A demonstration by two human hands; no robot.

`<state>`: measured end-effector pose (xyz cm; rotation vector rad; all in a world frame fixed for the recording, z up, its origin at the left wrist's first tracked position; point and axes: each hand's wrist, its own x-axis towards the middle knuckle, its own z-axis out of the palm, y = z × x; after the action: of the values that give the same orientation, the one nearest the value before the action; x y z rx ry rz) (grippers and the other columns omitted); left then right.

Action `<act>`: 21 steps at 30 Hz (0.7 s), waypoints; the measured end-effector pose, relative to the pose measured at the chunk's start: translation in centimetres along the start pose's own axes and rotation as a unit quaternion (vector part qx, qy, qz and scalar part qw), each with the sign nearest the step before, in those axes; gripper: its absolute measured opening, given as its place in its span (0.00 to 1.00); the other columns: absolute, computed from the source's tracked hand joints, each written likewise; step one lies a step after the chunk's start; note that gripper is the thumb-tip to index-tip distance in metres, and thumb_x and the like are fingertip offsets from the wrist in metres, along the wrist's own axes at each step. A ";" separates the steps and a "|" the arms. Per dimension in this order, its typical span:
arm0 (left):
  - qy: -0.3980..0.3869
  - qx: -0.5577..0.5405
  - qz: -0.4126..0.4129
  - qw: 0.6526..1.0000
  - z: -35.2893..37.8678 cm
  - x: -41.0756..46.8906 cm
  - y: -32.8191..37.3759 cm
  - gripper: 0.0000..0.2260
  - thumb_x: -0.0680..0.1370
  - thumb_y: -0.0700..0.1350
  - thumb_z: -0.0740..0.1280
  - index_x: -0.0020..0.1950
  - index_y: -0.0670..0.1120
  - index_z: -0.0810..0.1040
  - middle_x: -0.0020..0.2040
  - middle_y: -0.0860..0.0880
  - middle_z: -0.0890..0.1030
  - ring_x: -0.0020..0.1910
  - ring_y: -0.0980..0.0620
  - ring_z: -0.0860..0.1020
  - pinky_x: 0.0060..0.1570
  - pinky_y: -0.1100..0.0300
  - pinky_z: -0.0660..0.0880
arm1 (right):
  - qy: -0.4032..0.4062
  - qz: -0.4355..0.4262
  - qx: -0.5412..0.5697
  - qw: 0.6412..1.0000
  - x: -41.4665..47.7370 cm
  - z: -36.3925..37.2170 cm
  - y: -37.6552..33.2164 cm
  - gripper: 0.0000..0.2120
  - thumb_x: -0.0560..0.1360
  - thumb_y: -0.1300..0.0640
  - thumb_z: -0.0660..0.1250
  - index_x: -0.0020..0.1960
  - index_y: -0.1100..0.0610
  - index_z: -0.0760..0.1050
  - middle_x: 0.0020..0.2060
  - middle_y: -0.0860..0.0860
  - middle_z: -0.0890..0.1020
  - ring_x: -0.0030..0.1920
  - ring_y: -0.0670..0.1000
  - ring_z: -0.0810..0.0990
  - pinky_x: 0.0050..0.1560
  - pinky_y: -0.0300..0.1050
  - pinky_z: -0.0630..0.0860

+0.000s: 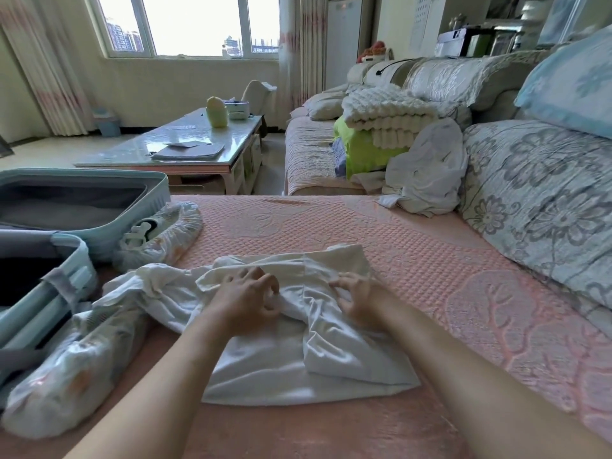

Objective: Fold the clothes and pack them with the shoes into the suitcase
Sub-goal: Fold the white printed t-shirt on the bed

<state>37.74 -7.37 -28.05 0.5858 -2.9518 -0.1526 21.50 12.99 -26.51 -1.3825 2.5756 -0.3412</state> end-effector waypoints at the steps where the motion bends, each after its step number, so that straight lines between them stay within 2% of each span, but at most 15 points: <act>1: -0.034 0.019 -0.012 0.999 0.2 -0.7 -0.2 0.22 0.70 0.61 0.67 0.63 0.60 0.71 0.63 0.53 0.69 0.65 0.50 0.67 0.61 0.50 0.68 | -0.019 -0.005 0.013 1.000 -0.8 -0.1 -0.2 0.26 0.80 0.45 0.62 0.78 0.44 0.63 0.79 0.46 0.60 0.78 0.50 0.59 0.79 0.51 0.51; 3: -0.016 -0.007 -0.046 0.999 0.4 -1.6 -0.7 0.27 0.70 0.54 0.68 0.68 0.59 0.69 0.65 0.52 0.67 0.66 0.48 0.66 0.61 0.51 0.71 | -0.061 -0.035 0.037 0.997 -2.5 -0.3 -0.8 0.34 0.76 0.42 0.66 0.79 0.38 0.57 0.81 0.45 0.53 0.80 0.49 0.53 0.78 0.53 0.51; 5: 0.044 -0.053 -0.059 0.996 0.4 -1.8 -1.0 0.24 0.72 0.39 0.67 0.68 0.53 0.73 0.63 0.48 0.70 0.63 0.45 0.70 0.56 0.53 0.73 | -0.102 -0.072 0.031 0.992 -4.0 -0.2 -1.6 0.43 0.71 0.40 0.70 0.79 0.34 0.50 0.81 0.44 0.48 0.81 0.49 0.47 0.79 0.53 0.50; 7: 0.099 -0.069 -0.050 0.991 -0.1 -1.8 -1.1 0.19 0.71 0.31 0.65 0.59 0.47 0.78 0.55 0.45 0.75 0.56 0.40 0.75 0.50 0.52 0.73 | -0.134 -0.089 -0.001 0.987 -5.3 0.2 -2.5 0.49 0.70 0.42 0.73 0.80 0.36 0.45 0.82 0.46 0.45 0.81 0.49 0.43 0.78 0.49 0.45; 9: 0.173 -0.092 -0.037 0.980 -1.2 -2.1 -1.4 0.13 0.69 0.29 0.63 0.45 0.44 0.78 0.45 0.45 0.75 0.46 0.40 0.76 0.41 0.53 0.72 | -0.146 -0.082 -0.029 0.986 -6.3 0.6 -3.0 0.51 0.70 0.47 0.72 0.80 0.36 0.41 0.82 0.47 0.43 0.81 0.48 0.42 0.79 0.46 0.42; 11: 0.262 -0.097 -0.032 0.960 -2.2 -2.6 -2.3 0.11 0.67 0.30 0.59 0.38 0.43 0.76 0.42 0.45 0.75 0.41 0.42 0.75 0.38 0.55 0.70 | -0.141 -0.074 -0.037 0.987 -6.9 1.0 -3.2 0.51 0.69 0.51 0.68 0.80 0.37 0.38 0.82 0.48 0.44 0.81 0.46 0.42 0.80 0.48 0.43; 12: 0.280 -0.092 -0.032 0.955 -2.5 -2.9 -2.8 0.11 0.67 0.30 0.58 0.36 0.43 0.77 0.42 0.45 0.76 0.42 0.42 0.76 0.40 0.54 0.71 | -0.138 -0.068 -0.034 0.988 -7.0 1.1 -3.2 0.50 0.70 0.53 0.67 0.80 0.38 0.38 0.82 0.48 0.44 0.81 0.46 0.43 0.80 0.47 0.44; 14: 0.223 -0.070 -0.085 0.969 -2.9 -3.7 -3.3 0.12 0.72 0.32 0.60 0.39 0.45 0.80 0.49 0.44 0.78 0.50 0.40 0.78 0.48 0.52 0.74 | -0.140 -0.056 -0.025 0.988 -7.0 1.0 -3.4 0.46 0.73 0.55 0.63 0.81 0.40 0.39 0.82 0.47 0.45 0.80 0.45 0.44 0.80 0.45 0.43; 15: 0.134 -0.027 -0.146 0.980 -2.8 -4.1 -3.2 0.09 0.76 0.36 0.63 0.46 0.46 0.82 0.55 0.44 0.79 0.56 0.39 0.78 0.54 0.52 0.73 | -0.144 -0.053 -0.028 0.988 -7.1 0.8 -3.5 0.43 0.75 0.54 0.62 0.81 0.40 0.40 0.82 0.46 0.45 0.80 0.45 0.44 0.79 0.45 0.43; 17: -0.020 0.076 -0.240 0.968 -3.1 -4.5 -2.4 0.12 0.80 0.45 0.63 0.62 0.47 0.80 0.65 0.46 0.76 0.67 0.43 0.72 0.65 0.53 0.68 | -0.159 -0.050 -0.033 0.985 -7.2 0.5 -3.9 0.39 0.78 0.50 0.61 0.82 0.41 0.43 0.82 0.46 0.44 0.81 0.45 0.44 0.79 0.45 0.41; 18: -0.028 0.096 -0.225 0.969 -3.3 -4.6 -1.7 0.13 0.80 0.46 0.63 0.63 0.49 0.79 0.66 0.48 0.76 0.68 0.44 0.70 0.66 0.53 0.67 | -0.164 -0.048 -0.025 0.985 -7.4 0.4 -3.9 0.38 0.78 0.48 0.61 0.82 0.41 0.44 0.82 0.46 0.44 0.81 0.46 0.44 0.79 0.46 0.41; 19: -0.002 0.084 -0.178 0.980 -3.6 -4.7 -0.8 0.11 0.79 0.44 0.63 0.59 0.51 0.81 0.64 0.49 0.76 0.67 0.45 0.70 0.66 0.53 0.66 | -0.168 -0.045 -0.014 0.985 -7.6 0.2 -3.9 0.38 0.78 0.47 0.61 0.82 0.41 0.44 0.82 0.46 0.45 0.81 0.46 0.44 0.79 0.45 0.41; 21: 0.075 0.019 -0.032 0.996 -4.0 -5.0 1.6 0.09 0.76 0.42 0.66 0.48 0.56 0.80 0.60 0.54 0.76 0.64 0.49 0.70 0.64 0.54 0.66 | -0.172 -0.039 -0.003 0.984 -8.2 -0.2 -3.6 0.41 0.76 0.49 0.64 0.82 0.40 0.43 0.82 0.45 0.45 0.81 0.46 0.43 0.79 0.45 0.42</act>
<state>42.29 -4.26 -24.46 0.6677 -2.7972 -0.0551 28.77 17.90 -24.76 -1.4059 2.2485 -0.0933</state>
